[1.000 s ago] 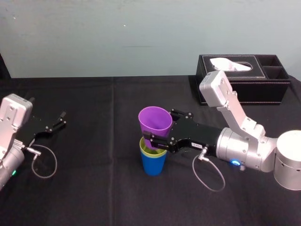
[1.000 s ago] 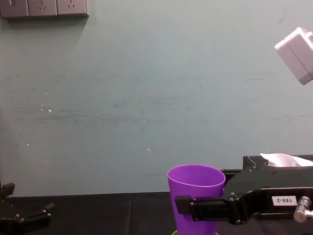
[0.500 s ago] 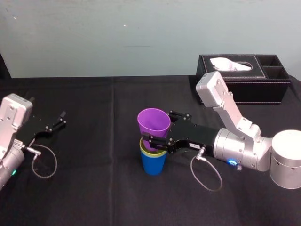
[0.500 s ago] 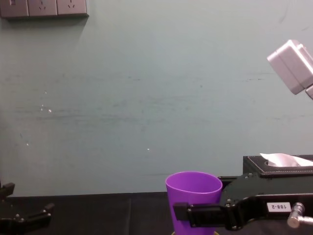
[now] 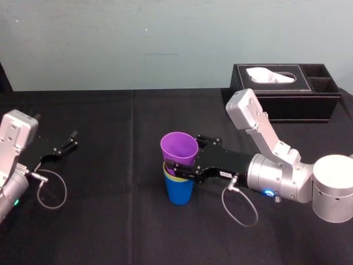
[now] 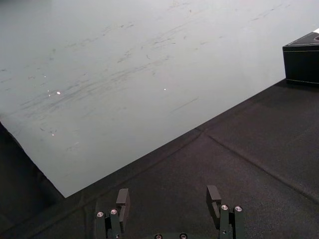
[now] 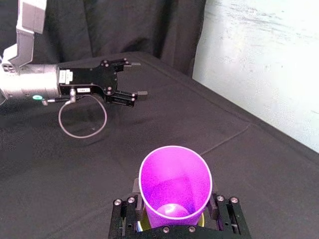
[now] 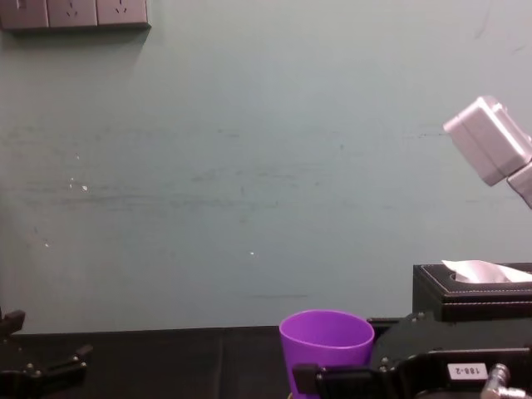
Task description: Stack the three plastic cups sequentially using one hand.
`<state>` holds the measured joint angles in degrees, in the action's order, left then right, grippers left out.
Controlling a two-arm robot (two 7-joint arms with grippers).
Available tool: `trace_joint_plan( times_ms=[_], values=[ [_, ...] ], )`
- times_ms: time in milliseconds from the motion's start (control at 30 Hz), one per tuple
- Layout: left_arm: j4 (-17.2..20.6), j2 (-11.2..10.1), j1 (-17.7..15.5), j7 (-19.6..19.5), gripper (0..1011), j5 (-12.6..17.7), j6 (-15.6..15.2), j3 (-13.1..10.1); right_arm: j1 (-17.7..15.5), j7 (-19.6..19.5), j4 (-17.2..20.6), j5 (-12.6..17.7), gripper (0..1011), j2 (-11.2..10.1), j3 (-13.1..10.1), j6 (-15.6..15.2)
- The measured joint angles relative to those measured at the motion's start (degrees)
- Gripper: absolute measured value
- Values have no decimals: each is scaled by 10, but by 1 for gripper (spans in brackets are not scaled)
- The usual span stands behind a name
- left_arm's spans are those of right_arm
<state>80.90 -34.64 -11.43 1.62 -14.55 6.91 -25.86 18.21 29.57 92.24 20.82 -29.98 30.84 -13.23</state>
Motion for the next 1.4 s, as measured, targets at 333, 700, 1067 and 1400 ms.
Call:
trace_joint_plan(
  times_ms=[333,700,1067,1400],
  values=[
    [0,0,0,0,1010,0,0,0,1,3,-12,-1,726,3,3,4],
    [0,0,0,0,1010,0,0,0,1,3,-11,-1,780,3,3,4],
    [0,0,0,0,1010,0,0,0,1,3,-10,-1,1004,3,2,3],
    [0,0,0,0,1010,0,0,0,1,3,-10,-1,1004,3,2,3]
  ],
)
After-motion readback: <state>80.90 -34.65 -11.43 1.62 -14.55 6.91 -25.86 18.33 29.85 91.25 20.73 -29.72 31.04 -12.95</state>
